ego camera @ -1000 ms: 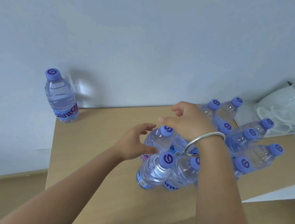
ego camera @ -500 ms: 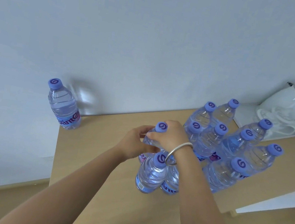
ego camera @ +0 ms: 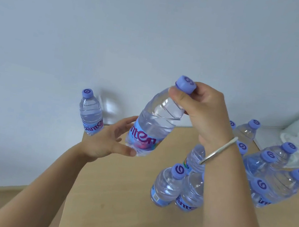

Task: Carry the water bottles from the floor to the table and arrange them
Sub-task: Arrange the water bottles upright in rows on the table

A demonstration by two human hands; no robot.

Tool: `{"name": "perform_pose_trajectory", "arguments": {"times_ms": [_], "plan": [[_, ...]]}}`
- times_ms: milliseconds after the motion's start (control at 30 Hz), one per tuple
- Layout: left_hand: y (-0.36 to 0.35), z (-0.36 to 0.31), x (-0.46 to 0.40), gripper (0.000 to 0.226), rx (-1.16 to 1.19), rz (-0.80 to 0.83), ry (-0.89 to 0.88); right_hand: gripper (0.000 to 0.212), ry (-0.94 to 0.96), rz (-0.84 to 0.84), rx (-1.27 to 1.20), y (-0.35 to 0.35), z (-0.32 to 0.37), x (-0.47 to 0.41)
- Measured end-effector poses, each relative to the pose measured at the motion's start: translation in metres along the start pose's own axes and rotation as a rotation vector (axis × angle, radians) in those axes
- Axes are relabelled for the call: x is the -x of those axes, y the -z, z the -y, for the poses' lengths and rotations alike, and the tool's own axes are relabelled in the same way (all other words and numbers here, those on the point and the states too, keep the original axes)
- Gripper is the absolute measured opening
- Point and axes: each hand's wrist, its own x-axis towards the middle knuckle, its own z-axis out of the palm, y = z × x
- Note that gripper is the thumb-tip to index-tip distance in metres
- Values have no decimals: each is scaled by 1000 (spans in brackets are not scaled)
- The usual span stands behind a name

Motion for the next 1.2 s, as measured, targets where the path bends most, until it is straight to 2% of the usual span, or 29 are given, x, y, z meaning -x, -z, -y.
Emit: {"name": "perform_pose_trajectory", "arguments": {"times_ms": [100,267,367,433,533,600,667,800,833,1000,1067,1200], "plan": [[-3,-5,19,67,85,26,-80,46,16,65,-67,-21,11,-1],[-5,-4,43,52,166,-126,-168,40,24,92,-121,-49,22,1],[-2,-8,54,54,194,-247,-198,50,74,128,-64,-61,29,0],[-1,-11,59,64,185,-383,-199,49,78,191,14,-71,32,3],[-1,-12,65,76,-18,-692,-158,57,36,220,102,-85,24,6],[-5,-10,70,77,-102,-783,-140,45,33,198,95,-95,18,5],[-7,-6,76,80,-115,-763,-98,37,32,220,73,-106,16,5],[19,-2,93,61,48,-422,-56,39,18,285,75,-127,12,9],[26,1,97,60,55,-402,-45,37,17,303,69,-131,10,10],[43,23,102,54,58,-528,-60,41,-25,408,64,-151,7,11],[48,32,100,52,75,-523,-63,44,-23,457,134,-157,9,9],[60,52,95,50,53,-479,-61,29,-61,553,224,-164,4,2]]}}
